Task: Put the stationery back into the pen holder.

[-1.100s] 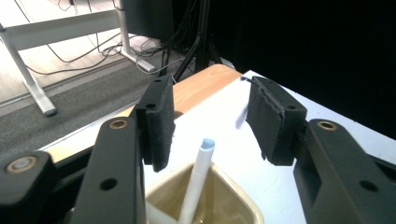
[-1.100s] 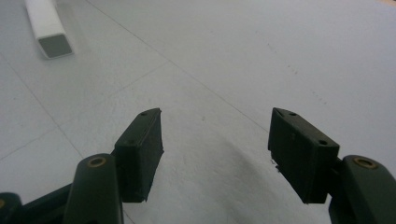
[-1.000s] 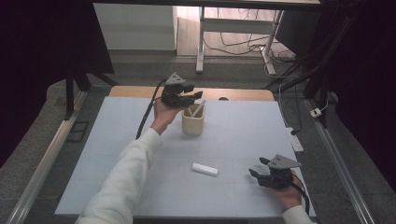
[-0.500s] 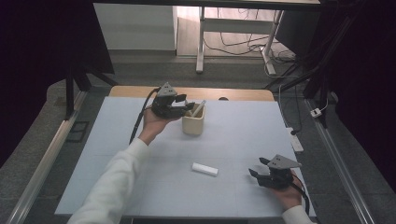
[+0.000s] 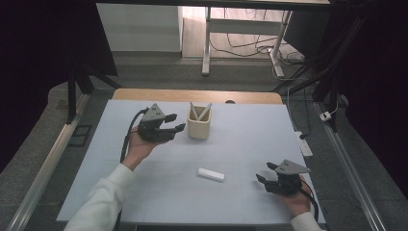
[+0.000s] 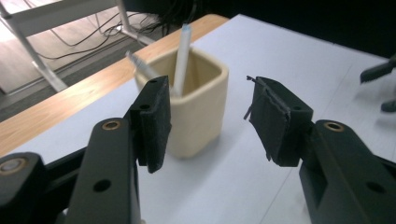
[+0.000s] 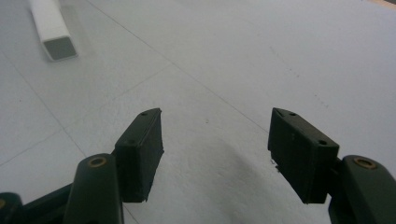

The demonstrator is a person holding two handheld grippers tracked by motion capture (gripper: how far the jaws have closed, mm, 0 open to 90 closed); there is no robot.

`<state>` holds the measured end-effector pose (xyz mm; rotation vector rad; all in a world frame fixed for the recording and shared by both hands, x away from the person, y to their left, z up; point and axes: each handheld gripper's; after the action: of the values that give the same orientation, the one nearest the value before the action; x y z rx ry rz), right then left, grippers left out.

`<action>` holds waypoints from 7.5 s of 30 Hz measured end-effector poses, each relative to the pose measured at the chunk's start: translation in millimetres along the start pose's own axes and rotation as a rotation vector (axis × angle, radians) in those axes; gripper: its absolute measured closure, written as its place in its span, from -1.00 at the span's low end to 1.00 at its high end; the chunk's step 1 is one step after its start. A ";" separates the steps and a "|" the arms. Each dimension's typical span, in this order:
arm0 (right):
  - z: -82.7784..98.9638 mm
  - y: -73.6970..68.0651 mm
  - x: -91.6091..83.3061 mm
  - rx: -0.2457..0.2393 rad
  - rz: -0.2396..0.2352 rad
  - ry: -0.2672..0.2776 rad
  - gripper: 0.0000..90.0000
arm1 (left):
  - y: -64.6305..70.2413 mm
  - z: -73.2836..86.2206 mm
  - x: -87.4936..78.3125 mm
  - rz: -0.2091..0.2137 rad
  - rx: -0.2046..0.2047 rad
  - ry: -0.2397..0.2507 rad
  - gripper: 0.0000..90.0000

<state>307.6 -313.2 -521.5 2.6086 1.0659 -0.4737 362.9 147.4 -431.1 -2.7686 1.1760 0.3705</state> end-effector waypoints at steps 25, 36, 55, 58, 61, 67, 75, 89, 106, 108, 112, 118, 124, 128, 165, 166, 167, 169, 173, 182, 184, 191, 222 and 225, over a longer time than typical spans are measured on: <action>-0.6 0.5 -1.3 0.000 0.007 0.008 -0.22 | 9.4 65.9 -69.9 -0.016 -0.053 -0.079 -0.13; -2.0 0.3 -3.1 0.003 0.009 0.018 -0.22 | 13.6 87.5 -85.5 -0.024 -0.083 -0.128 -0.21; -9.6 -2.2 -7.5 0.015 -0.008 0.055 -0.22 | 25.1 111.1 -107.0 -0.067 -0.096 -0.153 -0.26; -13.6 -3.6 -7.9 0.015 -0.015 0.069 -0.22 | 24.5 112.4 -106.9 -0.055 -0.124 -0.139 -0.26; -20.6 -7.2 -5.9 0.037 -0.042 0.097 -0.22 | 25.2 111.7 -103.5 -0.053 -0.115 -0.150 -0.28; -34.5 -18.9 0.5 0.016 -0.074 0.103 -0.21 | 24.2 112.9 -104.6 -0.056 -0.119 -0.151 -0.28; -45.8 -29.3 11.7 0.009 -0.120 0.086 -0.21 | 23.7 114.0 -103.2 -0.053 -0.121 -0.153 -0.28; -56.7 -39.8 30.1 -0.007 -0.173 0.026 -0.20 | 24.4 115.1 -101.4 -0.050 -0.113 -0.160 -0.28; -71.2 -49.3 47.4 -0.029 -0.231 -0.013 -0.17 | 25.9 115.9 -98.9 -0.044 -0.109 -0.167 -0.28; -73.3 -50.4 49.8 -0.025 -0.236 -0.013 -0.16 | 25.9 116.0 -98.9 -0.043 -0.108 -0.167 -0.28; -81.8 -54.5 57.6 -0.031 -0.260 -0.024 -0.16 | 25.7 116.5 -98.7 -0.044 -0.109 -0.170 -0.28; -87.0 -64.0 67.8 -0.044 -0.287 -0.046 -0.17 | 25.3 117.4 -98.4 -0.045 -0.111 -0.173 -0.29; -90.1 -72.1 76.8 -0.056 -0.315 -0.058 -0.17 | 25.6 117.6 -97.6 -0.041 -0.110 -0.177 -0.29; -92.7 -74.7 80.7 -0.059 -0.325 -0.067 -0.17 | 25.3 118.2 -97.3 -0.041 -0.111 -0.180 -0.29; -107.4 -102.3 149.0 -0.137 -0.471 -0.326 -0.21 | 25.4 120.8 -94.9 -0.034 -0.104 -0.195 -0.31; -106.7 -104.0 149.7 -0.142 -0.468 -0.335 -0.21 | 25.4 120.6 -94.8 -0.034 -0.103 -0.195 -0.31; -106.2 -104.9 150.0 -0.147 -0.465 -0.343 -0.21 | 25.4 120.4 -94.7 -0.034 -0.101 -0.196 -0.31; -104.9 -106.2 151.1 -0.161 -0.458 -0.354 -0.21 | 25.9 120.3 -94.5 -0.031 -0.100 -0.195 -0.31; -103.2 -106.2 152.3 -0.174 -0.454 -0.365 -0.15 | 26.1 120.2 -94.6 -0.029 -0.098 -0.195 -0.31; -99.2 -109.9 155.9 -0.206 -0.469 -0.398 0.24 | 27.5 119.8 -93.9 -0.029 -0.090 -0.196 -0.31; -98.3 -110.4 156.4 -0.223 -0.472 -0.407 0.36 | 27.8 118.9 -94.5 -0.028 -0.087 -0.193 -0.31; -98.8 -109.3 155.6 -0.235 -0.466 -0.401 0.47 | 27.7 119.5 -94.3 -0.028 -0.087 -0.196 -0.31; -117.3 -97.4 134.1 -0.164 -0.438 -0.252 0.47 | 28.8 119.2 -94.3 -0.027 -0.082 -0.199 -0.31; -120.1 -97.5 131.8 -0.170 -0.438 -0.234 0.47 | 28.7 119.1 -94.5 -0.027 -0.081 -0.199 -0.31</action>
<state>349.8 -119.1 -478.7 2.1075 1.5200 -0.7259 257.5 216.3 -520.9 -2.7333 1.0986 0.6864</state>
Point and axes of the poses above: each handheld gripper's, and its own axes: x roughly forward along the jaws, z roughly out of its underside, y roughly to its right, and after that the axes turned 12 degrees about y, right-handed
